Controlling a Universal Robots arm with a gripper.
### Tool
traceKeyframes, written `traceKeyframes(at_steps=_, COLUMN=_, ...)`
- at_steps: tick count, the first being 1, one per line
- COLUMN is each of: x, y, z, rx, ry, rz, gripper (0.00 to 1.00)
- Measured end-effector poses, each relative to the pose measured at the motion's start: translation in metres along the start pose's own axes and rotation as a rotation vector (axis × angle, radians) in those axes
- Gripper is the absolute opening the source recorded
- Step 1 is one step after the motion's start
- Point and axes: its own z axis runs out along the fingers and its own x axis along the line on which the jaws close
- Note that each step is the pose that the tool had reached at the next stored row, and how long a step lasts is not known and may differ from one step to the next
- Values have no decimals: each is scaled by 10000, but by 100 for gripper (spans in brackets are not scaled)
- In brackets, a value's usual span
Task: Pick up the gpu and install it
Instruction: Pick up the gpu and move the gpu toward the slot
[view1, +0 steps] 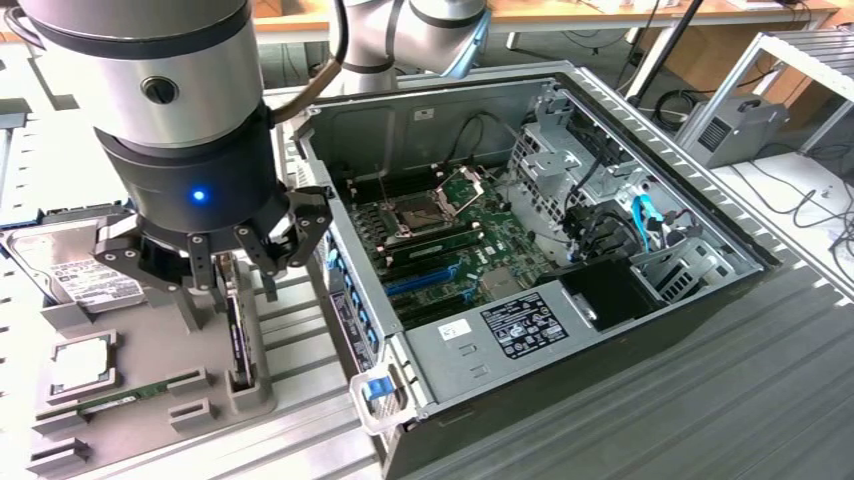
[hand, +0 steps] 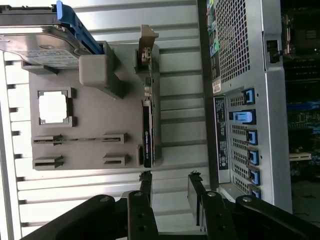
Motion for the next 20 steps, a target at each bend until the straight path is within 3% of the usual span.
traceKeyframes(at_steps=20, x=2, y=-3, z=64, rx=0, ry=0, rz=0, gripper=42)
